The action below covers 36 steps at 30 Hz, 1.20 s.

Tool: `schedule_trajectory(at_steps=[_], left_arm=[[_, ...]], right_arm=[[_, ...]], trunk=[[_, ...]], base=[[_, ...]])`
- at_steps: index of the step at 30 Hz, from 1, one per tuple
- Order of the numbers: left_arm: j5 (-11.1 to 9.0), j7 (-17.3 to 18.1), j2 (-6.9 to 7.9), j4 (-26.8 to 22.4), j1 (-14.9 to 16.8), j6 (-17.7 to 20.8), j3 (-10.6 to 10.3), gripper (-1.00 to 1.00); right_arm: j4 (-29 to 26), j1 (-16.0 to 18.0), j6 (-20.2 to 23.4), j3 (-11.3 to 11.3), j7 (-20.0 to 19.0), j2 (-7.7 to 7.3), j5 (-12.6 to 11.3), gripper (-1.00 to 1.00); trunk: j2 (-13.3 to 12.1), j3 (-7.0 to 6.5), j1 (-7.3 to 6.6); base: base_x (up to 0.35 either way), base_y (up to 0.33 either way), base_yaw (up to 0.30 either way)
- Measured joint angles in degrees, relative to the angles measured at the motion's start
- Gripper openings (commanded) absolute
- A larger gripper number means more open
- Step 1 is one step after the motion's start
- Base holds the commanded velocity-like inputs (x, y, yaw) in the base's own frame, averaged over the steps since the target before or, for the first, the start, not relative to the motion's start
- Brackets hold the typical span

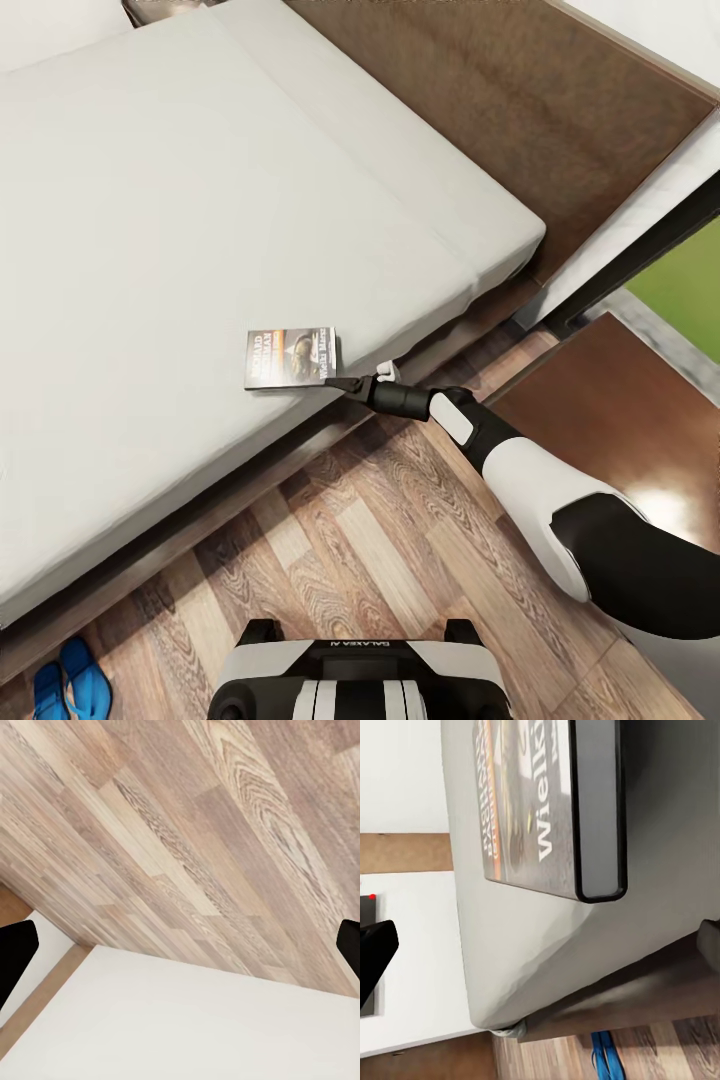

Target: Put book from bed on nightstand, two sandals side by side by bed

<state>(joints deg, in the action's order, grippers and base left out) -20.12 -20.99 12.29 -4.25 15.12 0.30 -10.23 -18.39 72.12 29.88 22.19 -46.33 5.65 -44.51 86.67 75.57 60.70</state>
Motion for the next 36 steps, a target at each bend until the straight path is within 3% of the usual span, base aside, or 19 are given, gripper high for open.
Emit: schedule_trajectory(at_steps=[36], left_arm=[[0.0, -0.1, -0.25, 0.0, 0.0, -0.6, 0.0, 1.00]], right_arm=[[0.0, 0.0, -0.8, 0.1, 0.0, 0.00, 0.0, 1.00]], trunk=[[0.4, 0.17, 0.21]], base=[[0.000, 0.000, 0.000]])
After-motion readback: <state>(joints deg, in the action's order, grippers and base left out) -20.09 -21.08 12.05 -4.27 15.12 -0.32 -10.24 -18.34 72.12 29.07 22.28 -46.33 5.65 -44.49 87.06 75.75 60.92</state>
